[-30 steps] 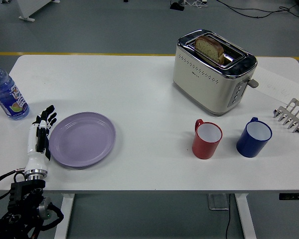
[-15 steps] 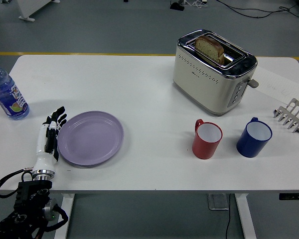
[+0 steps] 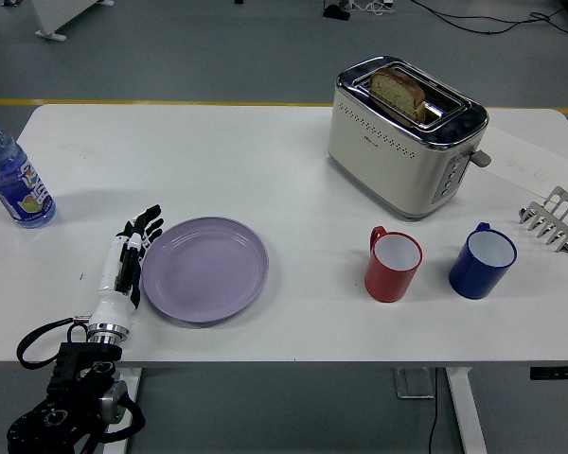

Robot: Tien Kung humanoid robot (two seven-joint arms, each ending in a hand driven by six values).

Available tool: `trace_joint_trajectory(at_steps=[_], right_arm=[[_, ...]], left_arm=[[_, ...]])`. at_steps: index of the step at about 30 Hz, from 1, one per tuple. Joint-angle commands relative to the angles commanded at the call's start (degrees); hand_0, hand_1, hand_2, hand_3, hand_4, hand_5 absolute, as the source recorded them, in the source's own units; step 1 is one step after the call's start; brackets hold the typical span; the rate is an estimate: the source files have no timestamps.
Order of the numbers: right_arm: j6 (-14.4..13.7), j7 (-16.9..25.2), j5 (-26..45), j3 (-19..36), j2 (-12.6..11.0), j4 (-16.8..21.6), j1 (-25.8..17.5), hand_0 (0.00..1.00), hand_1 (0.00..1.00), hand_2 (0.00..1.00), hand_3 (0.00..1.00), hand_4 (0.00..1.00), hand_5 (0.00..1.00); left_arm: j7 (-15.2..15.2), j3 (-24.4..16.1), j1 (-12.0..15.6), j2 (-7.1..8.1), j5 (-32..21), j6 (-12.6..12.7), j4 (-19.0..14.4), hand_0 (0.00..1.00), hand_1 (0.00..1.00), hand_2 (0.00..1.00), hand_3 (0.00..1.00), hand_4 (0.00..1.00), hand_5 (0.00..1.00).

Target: Push plate across desktop

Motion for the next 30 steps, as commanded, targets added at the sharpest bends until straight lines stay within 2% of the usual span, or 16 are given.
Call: trace_joint_trajectory(at_steps=[18, 30], right_arm=[[-0.15, -0.48, -1.7, 1.01, -0.1, 0.03, -0.7, 0.543, 0.55, 0.67, 0.688, 0.535, 0.584], [-0.24, -0.75, -2.76, 1.5, -0.1, 0.01, -0.79, 0.543, 0.55, 0.669, 0.687, 0.534, 0.582]], left_arm=[[0.0, 8.58, -1.87, 0.0, -1.75, 0.02, -0.73, 0.819, 0.842, 0.873, 0.803, 0.54, 0.998], [0.0, 12.32, -3.26, 0.0, -3.06, -0.16, -1.2, 0.818, 0.842, 0.873, 0.803, 0.538, 0.998]])
